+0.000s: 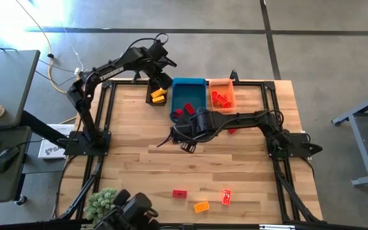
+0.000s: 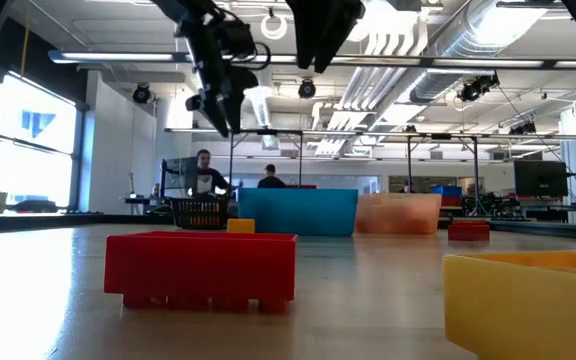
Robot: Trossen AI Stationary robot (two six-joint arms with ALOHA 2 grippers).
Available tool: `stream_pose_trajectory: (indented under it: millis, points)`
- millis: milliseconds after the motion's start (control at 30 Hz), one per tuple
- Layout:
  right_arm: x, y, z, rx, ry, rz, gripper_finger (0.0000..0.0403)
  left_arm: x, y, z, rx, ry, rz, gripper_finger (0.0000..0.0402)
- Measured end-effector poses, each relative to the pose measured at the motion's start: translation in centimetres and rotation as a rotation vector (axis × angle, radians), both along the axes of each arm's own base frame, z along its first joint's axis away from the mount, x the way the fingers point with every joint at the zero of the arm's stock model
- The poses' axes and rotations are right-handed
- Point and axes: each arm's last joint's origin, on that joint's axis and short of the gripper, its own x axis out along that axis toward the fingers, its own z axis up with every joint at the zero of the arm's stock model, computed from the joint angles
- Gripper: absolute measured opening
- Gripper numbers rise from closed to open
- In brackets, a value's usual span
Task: Sort & place blocks by color
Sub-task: Put the red game piece into the blue bin
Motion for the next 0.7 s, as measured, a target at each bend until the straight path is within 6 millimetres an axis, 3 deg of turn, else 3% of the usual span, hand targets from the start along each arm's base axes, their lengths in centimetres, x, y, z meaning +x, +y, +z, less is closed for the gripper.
stream_pose_trajectory:
  millis: [267, 700]
  points:
    - [-1.3, -0.9, -2.4, -0.08, 0.167, 0.078, 0.0249, -0.4, -3.0, 2.7, 0.017, -0.018, -0.049, 0.0184]
    - [-8.7, -4.9, -3.3, -0.036, 0.295, -0.002, 0.0249, 0.8, -5.1, 3.1, 0.014, -0.016, -0.119, 0.0184]
